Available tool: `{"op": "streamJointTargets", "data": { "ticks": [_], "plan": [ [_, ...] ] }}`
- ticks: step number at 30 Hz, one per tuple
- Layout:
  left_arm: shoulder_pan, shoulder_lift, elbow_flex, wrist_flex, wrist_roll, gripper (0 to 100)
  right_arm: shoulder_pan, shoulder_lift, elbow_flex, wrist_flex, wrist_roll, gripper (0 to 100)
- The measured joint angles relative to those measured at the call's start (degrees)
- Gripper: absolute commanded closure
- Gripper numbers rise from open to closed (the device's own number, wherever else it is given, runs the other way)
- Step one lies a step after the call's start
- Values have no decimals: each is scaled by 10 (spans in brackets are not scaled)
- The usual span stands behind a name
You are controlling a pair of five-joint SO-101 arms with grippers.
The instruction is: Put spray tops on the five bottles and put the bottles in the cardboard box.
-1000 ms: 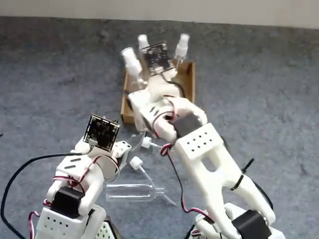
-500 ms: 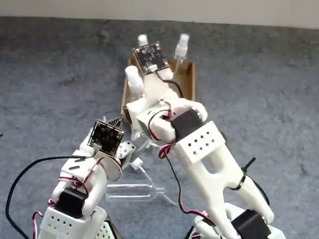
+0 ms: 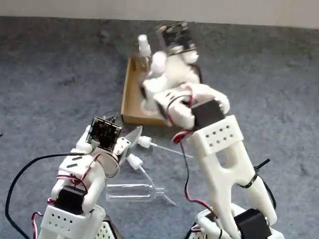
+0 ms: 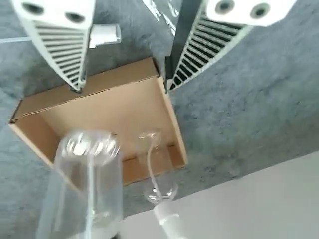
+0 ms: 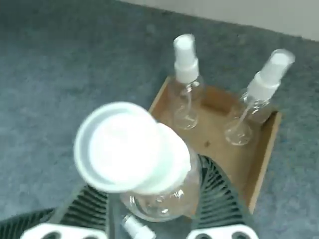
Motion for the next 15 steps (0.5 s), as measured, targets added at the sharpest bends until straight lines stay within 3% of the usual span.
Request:
{"op": "streamJointTargets", "data": {
  "ticks": [10,15],
  "plan": [
    [-131,11,0,-28,33,805,34,167,-1,-141,0,994],
    [-156,130,-24,-70,40,805,35,215,-1,-203,2,994]
  ]
}}
